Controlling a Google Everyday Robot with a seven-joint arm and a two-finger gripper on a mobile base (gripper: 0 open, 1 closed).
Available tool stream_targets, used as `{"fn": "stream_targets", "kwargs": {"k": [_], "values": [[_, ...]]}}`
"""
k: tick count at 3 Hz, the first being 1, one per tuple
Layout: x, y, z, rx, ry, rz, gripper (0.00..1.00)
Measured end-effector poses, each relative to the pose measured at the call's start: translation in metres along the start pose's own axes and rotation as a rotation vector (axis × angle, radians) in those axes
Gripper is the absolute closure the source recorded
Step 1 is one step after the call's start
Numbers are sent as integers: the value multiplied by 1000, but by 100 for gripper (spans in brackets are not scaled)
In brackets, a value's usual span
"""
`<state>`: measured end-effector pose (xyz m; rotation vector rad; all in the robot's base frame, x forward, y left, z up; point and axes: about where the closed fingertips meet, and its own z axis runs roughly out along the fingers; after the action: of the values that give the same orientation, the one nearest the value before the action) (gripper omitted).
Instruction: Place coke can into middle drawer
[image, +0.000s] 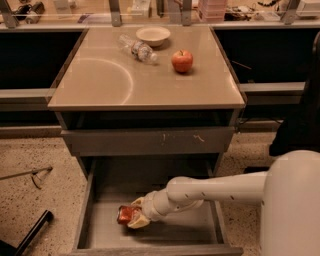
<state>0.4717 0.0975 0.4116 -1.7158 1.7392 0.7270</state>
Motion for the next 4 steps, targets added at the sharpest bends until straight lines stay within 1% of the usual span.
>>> {"fn": "stream_targets", "kwargs": {"k": [1, 2, 4], "values": [[12, 0, 32, -59, 3, -11, 100], [12, -1, 35, -63, 0, -8, 81], [12, -1, 35, -63, 0, -9, 35]]}}
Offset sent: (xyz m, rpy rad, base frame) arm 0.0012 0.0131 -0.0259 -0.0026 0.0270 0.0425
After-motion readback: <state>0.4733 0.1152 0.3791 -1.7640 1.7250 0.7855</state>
